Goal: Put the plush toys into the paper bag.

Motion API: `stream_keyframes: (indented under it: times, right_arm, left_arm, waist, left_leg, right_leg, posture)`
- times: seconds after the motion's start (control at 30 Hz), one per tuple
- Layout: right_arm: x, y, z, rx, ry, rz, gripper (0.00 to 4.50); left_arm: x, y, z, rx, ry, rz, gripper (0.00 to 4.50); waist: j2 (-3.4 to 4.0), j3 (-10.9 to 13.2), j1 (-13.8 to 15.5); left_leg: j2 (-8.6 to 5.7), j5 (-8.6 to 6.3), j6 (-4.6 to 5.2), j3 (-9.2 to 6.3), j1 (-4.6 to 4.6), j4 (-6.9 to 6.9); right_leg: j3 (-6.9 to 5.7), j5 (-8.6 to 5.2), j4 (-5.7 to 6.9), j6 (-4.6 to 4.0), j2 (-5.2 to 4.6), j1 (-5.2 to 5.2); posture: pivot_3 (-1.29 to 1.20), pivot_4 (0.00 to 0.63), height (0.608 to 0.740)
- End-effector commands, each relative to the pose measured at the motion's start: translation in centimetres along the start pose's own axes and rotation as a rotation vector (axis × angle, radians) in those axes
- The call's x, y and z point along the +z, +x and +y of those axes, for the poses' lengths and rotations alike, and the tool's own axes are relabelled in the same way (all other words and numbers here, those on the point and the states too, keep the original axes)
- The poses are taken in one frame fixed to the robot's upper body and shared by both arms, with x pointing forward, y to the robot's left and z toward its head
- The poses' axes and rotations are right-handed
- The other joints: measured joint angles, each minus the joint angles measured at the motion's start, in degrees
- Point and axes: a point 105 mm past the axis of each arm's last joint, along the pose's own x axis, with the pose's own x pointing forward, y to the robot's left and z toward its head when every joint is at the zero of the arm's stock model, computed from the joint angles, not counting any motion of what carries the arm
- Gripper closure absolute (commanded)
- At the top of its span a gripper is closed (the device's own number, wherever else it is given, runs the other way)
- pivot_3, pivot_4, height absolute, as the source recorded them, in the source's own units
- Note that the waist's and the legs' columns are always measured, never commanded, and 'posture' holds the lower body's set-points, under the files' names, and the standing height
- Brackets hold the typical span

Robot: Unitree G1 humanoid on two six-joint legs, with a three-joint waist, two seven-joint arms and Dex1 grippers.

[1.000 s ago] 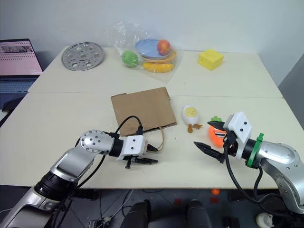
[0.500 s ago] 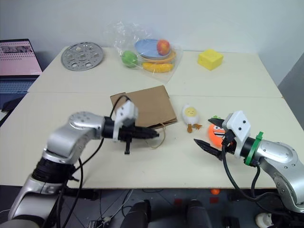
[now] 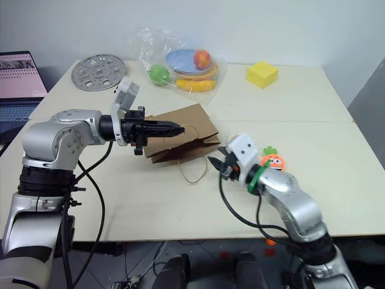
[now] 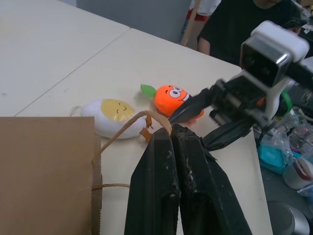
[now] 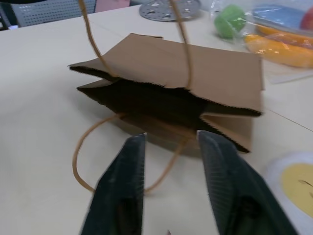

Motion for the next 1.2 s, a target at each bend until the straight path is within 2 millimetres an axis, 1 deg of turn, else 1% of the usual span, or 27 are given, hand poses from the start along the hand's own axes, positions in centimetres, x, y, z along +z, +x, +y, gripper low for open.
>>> stream_keyframes:
  times: [0.03, 0.07, 0.17, 0.2, 0.27, 0.3, 0.37, 0.47, 0.53, 0.6, 0.7, 0.8, 0.83, 0.9, 0.93, 0.97, 1.03, 1.1, 1.17, 1.2]
  right_arm:
    - [1.4, 1.7, 0.1, -0.021, -0.028, -0.061, 4.22]
    - [1.2, 2.2, 0.2, -0.019, -0.031, -0.056, 4.47]
    - [0.9, 2.7, 0.3, -0.016, -0.041, -0.051, 4.47]
    - [0.8, 3.4, 0.3, -0.015, -0.038, -0.051, 4.47]
    - [0.5, 5.8, 0.3, -0.038, -0.02, -0.051, 4.47]
    - [-0.2, 6.9, 0.3, -0.051, -0.023, -0.034, 4.47]
    - [-1.3, 8.1, 0.5, -0.066, -0.022, 0.004, 4.47]
    - [-3.1, 9.4, 0.8, -0.086, -0.016, 0.075, 4.47]
    - [-4.0, 9.9, 1.1, -0.087, -0.033, 0.108, 4.47]
    - [-4.9, 9.9, 1.2, -0.092, -0.047, 0.144, 4.47]
    - [-5.9, 9.6, 1.1, -0.085, -0.065, 0.189, 4.47]
    - [-6.7, 9.0, 1.3, -0.058, -0.082, 0.229, 4.47]
    - [-6.9, 8.9, 1.5, -0.048, -0.082, 0.239, 4.47]
    - [-7.0, 8.8, 1.6, -0.038, -0.079, 0.248, 4.47]
    - [-7.1, 8.7, 1.5, -0.042, -0.08, 0.25, 4.47]
    - [-7.1, 8.6, 1.4, -0.046, -0.081, 0.25, 4.47]
    - [-7.1, 8.4, 1.2, -0.051, -0.091, 0.256, 4.47]
    - [-7.0, 8.3, 0.9, -0.057, -0.093, 0.255, 4.47]
    - [-6.9, 8.2, 0.5, -0.07, -0.093, 0.251, 4.47]
    - [-6.8, 8.1, 0.5, -0.069, -0.094, 0.249, 4.47]
  left_arm:
    - [1.7, -0.5, -0.7, -0.013, 0.052, -0.037, 4.5]
    - [1.9, -0.6, -0.7, -0.009, 0.055, -0.042, 4.5]
    - [2.1, -0.6, -0.7, -0.003, 0.058, -0.049, 4.5]
    - [2.4, -0.7, -0.7, -0.006, 0.052, -0.06, 4.5]
    - [2.8, -1.1, -1.1, -0.016, 0.048, -0.074, 4.5]
    - [3.2, -1.3, -1.1, -0.012, 0.047, -0.089, 4.5]
    - [3.7, -1.6, -1.1, -0.002, 0.047, -0.106, 4.5]
    - [4.1, -2.1, -1.0, 0.012, 0.048, -0.118, 4.5]
    - [4.4, -2.4, -0.8, 0.027, 0.05, -0.129, 4.5]
    - [4.6, -3.0, -0.4, 0.06, 0.071, -0.132, 4.5]
    - [5.2, -4.1, 0.9, 0.135, 0.11, -0.149, 4.5]
    - [7.2, -5.5, 2.8, 0.253, 0.18, -0.23, 4.5]
    - [8.2, -6.0, 3.6, 0.306, 0.193, -0.281, 4.5]
    - [9.2, -6.5, 4.4, 0.356, 0.197, -0.336, 4.5]
    - [10.1, -6.9, 4.8, 0.377, 0.197, -0.379, 4.5]
    - [10.6, -7.1, 4.9, 0.387, 0.197, -0.406, 4.5]
    - [11.4, -6.9, 4.4, 0.347, 0.202, -0.449, 4.5]
    - [11.2, -6.3, 3.7, 0.289, 0.215, -0.444, 4.5]
    - [10.9, -5.8, 3.5, 0.271, 0.208, -0.441, 4.5]
    - [10.3, -5.5, 3.6, 0.272, 0.213, -0.417, 4.5]
  waist:
    - [0.0, 0.0, -0.01]
    - [0.0, 0.0, 0.0]
    - [0.0, 0.0, 0.32]
    - [0.0, 0.0, 0.35]
    - [-0.02, 0.01, 0.03]
    - [-0.01, 0.01, -0.19]
    - [0.0, 0.01, -0.71]
    - [-0.01, 0.01, -1.15]
    - [-0.01, 0.01, -1.14]
    - [-0.01, 0.01, -1.16]
    - [0.0, 0.01, -1.23]
    - [-0.01, 0.0, -1.14]
    - [-0.01, 0.0, -1.16]
    - [-0.03, -0.01, -1.09]
    - [-0.03, -0.01, -1.13]
    - [-0.03, -0.01, -1.12]
    - [-0.03, -0.01, -1.22]
    - [-0.03, -0.01, -1.36]
    - [-0.03, -0.01, -1.35]
    - [-0.03, -0.01, -1.35]
  left_leg:
    - [0.0, 0.0, 0.0, 0.0, 0.0, -0.01]
    - [0.0, 0.0, 0.0, 0.0, 0.0, -0.01]
    - [0.0, 0.0, 0.0, -0.06, -0.01, -0.04]
    - [0.0, 0.0, 0.0, -0.08, -0.02, -0.04]
    - [0.0, 0.0, 0.0, -0.08, -0.01, -0.04]
    - [0.0, 0.0, 0.0, -0.08, 0.0, -0.03]
    - [0.0, 0.01, -0.01, -0.03, 0.06, -0.03]
    - [0.02, 0.01, -0.01, -0.07, 0.07, -0.06]
    - [0.02, 0.0, -0.01, -0.08, 0.06, -0.11]
    - [0.02, 0.0, -0.02, -0.08, 0.06, -0.17]
    - [0.02, 0.0, -0.02, -0.1, 0.07, -0.19]
    - [0.02, 0.0, -0.02, -0.11, 0.07, -0.16]
    - [0.02, 0.01, -0.02, -0.12, 0.08, -0.15]
    - [0.02, 0.01, -0.02, -0.12, 0.07, -0.13]
    - [0.02, 0.0, -0.02, -0.12, 0.07, -0.13]
    - [0.01, 0.0, -0.02, -0.11, 0.07, -0.13]
    - [0.01, 0.0, -0.01, -0.11, 0.07, -0.15]
    - [0.01, 0.0, -0.01, -0.12, 0.07, -0.17]
    - [0.02, 0.0, -0.02, -0.12, 0.07, -0.18]
    - [0.02, 0.0, -0.02, -0.12, 0.07, -0.18]
  right_leg:
    - [0.0, 0.01, 0.02, -0.02, 0.0, -0.01]
    - [-0.01, 0.06, 0.03, -0.1, 0.0, -0.01]
    - [-0.07, 0.07, 0.03, -0.11, 0.0, -0.01]
    - [-0.1, 0.07, 0.03, -0.11, 0.0, 0.0]
    - [-0.09, 0.07, 0.03, -0.12, 0.0, 0.0]
    - [-0.1, 0.08, 0.05, -0.13, 0.0, 0.0]
    - [-0.05, 0.08, 0.08, -0.13, 0.0, 0.0]
    - [-0.08, 0.08, 0.12, -0.13, 0.02, 0.01]
    - [-0.09, 0.08, 0.1, -0.13, 0.01, 0.0]
    - [-0.09, 0.08, 0.1, -0.13, 0.01, -0.01]
    - [-0.11, 0.08, 0.12, -0.13, 0.01, -0.02]
    - [-0.13, 0.08, 0.12, -0.13, 0.01, 0.0]
    - [-0.13, 0.08, 0.11, -0.13, 0.02, 0.0]
    - [-0.14, 0.08, 0.11, -0.13, 0.01, 0.0]
    - [-0.14, 0.08, 0.11, -0.13, 0.01, 0.01]
    - [-0.13, 0.08, 0.11, -0.13, 0.01, 0.01]
    - [-0.14, 0.08, 0.11, -0.12, 0.01, 0.0]
    - [-0.13, 0.08, 0.11, -0.12, 0.01, 0.0]
    - [-0.15, 0.08, 0.12, -0.12, 0.01, 0.0]
    - [-0.14, 0.08, 0.12, -0.12, 0.01, 0.01]
  posture:
    - [0.0, 0.15, 0.74]
    - [0.0, 0.15, 0.74]
    - [0.0, 0.15, 0.74]
    - [0.0, 0.15, 0.74]
    - [0.0, 0.15, 0.74]
    - [0.0, 0.15, 0.74]
    - [0.0, 0.15, 0.74]
    - [0.0, 0.15, 0.74]
    - [0.0, 0.15, 0.74]
    - [0.0, 0.15, 0.74]
    - [0.0, 0.15, 0.74]
    - [0.0, 0.15, 0.74]
    - [0.0, 0.15, 0.74]
    - [0.0, 0.15, 0.74]
    - [0.0, 0.15, 0.74]
    - [0.0, 0.15, 0.74]
    - [0.0, 0.15, 0.74]
    - [0.0, 0.15, 0.74]
    - [0.0, 0.15, 0.74]
    - [0.0, 0.15, 0.74]
